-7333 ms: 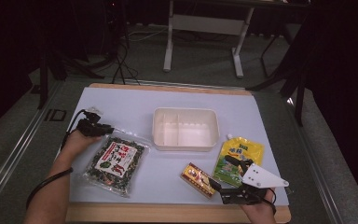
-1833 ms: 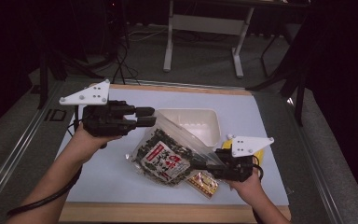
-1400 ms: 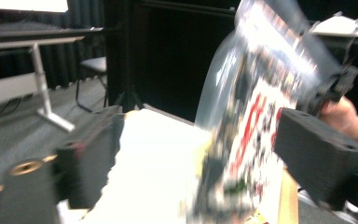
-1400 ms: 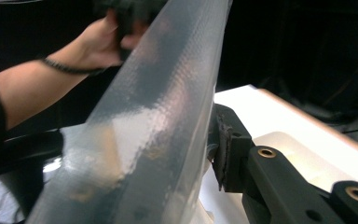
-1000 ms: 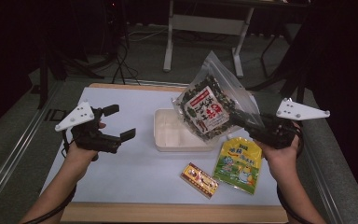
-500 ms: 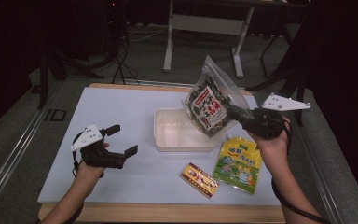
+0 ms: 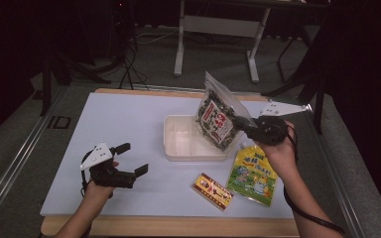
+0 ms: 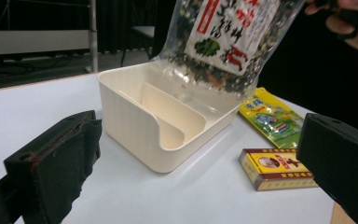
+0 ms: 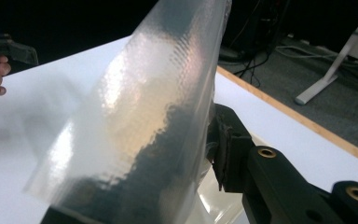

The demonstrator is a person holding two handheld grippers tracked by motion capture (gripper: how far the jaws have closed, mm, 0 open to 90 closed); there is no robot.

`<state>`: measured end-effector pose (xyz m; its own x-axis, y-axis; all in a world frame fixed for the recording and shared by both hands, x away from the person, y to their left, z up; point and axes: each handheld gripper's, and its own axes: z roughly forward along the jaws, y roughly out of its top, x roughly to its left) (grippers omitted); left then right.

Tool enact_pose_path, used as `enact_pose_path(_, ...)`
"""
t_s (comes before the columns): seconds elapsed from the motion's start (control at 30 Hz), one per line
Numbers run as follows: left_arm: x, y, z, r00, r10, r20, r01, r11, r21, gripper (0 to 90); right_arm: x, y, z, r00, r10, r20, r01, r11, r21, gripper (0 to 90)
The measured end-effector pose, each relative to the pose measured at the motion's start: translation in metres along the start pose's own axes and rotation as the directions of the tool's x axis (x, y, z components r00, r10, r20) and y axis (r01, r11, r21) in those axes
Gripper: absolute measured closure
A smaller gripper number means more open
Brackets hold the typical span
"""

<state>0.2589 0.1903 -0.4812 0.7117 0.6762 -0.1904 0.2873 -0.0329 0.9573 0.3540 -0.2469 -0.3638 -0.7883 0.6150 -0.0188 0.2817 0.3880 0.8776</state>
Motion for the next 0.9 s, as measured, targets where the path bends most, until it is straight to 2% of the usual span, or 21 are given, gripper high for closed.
enact_pose_path(0.23, 0.003, -0.002, -0.001, 0.9999, -0.009, -0.007, 0.009, 0.9999, -0.006, 0.0, -0.002, 0.001, 0.007, 1.0000, -0.002, -0.004, 0.002, 1.000, 0.010, 77.2)
enact_pose_path(0.4, 0.004, -0.005, 0.000, 1.0000, -0.007, -0.007, 0.007, 0.9999, 0.009, 0.0, -0.003, 0.002, 0.014, 1.0000, 0.007, -0.007, -0.007, 1.000, 0.014, 77.2)
enact_pose_path(0.6, 0.005, -0.006, 0.000, 0.9999, -0.013, -0.003, 0.013, 0.9999, 0.008, 0.0, -0.004, 0.000, 0.019, 0.9998, 0.021, -0.006, -0.021, 1.000, 0.001, 77.2)
enact_pose_path(0.73, 0.005, -0.007, 0.000, 0.9998, -0.021, 0.005, 0.020, 0.9997, 0.011, 0.0, -0.005, -0.004, 0.025, 0.9998, 0.019, -0.006, -0.019, 1.000, 0.018, 77.2)
enact_pose_path(0.9, 0.004, -0.008, 0.000, 0.9998, -0.018, 0.008, 0.018, 0.9998, 0.012, 0.0, -0.006, -0.010, 0.035, 0.9996, 0.021, -0.018, -0.021, 1.000, 0.010, 77.2)
